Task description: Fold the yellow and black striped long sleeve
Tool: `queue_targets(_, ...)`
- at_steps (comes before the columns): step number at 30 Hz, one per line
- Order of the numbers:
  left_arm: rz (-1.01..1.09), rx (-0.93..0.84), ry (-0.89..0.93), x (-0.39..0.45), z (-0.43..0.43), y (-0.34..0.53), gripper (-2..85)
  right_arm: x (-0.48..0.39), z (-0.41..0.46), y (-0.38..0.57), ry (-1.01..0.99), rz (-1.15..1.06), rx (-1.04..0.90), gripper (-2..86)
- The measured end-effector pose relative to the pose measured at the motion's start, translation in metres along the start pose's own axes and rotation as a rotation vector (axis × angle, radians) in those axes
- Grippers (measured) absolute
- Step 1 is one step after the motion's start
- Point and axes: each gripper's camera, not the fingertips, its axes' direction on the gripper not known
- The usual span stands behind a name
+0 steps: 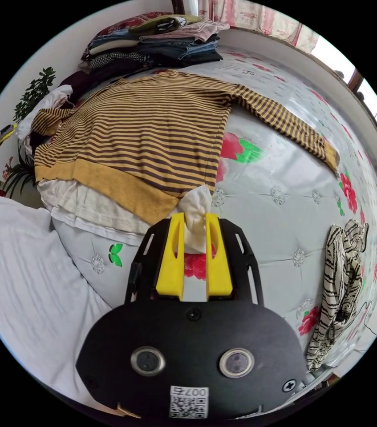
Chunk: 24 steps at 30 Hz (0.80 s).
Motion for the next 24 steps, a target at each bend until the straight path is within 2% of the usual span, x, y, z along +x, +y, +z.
queue_targets(4, 0.005, -0.248, 0.205, 0.043, 0.068, 0.113, 10.9, -0.001, -0.013, -0.003, -0.016, -0.024, 0.000, 4.6)
queue_targets(6, 0.029, -0.303, 0.241, 0.059, 0.082, 0.137, 11.5, -0.003, -0.021, -0.011, -0.022, -0.059, -0.001, 4.2)
queue_targets(9, 0.099, -0.355, 0.256, 0.081, 0.094, 0.140, 11.9, -0.002, -0.031, -0.030, -0.053, -0.077, -0.027, 3.5)
queue_targets(14, 0.194, -0.432, 0.155, 0.110, 0.102, 0.119, 9.1, -0.007, -0.051, -0.060, -0.087, -0.110, -0.058, 1.7)
queue_targets(18, 0.158, -0.566, 0.227, 0.105, 0.095, 0.100, 5.0, -0.019, -0.072, -0.074, -0.080, -0.151, -0.046, 0.4)
queue_targets(22, 0.200, -0.524, 0.236, 0.114, 0.051, 0.116, 4.5, -0.037, -0.094, -0.080, -0.003, -0.245, -0.065, 0.0)
queue_targets(24, 0.200, -0.505, 0.243, 0.116, 0.033, 0.135, 4.5, -0.053, -0.113, -0.075, 0.097, -0.346, -0.073, -0.1)
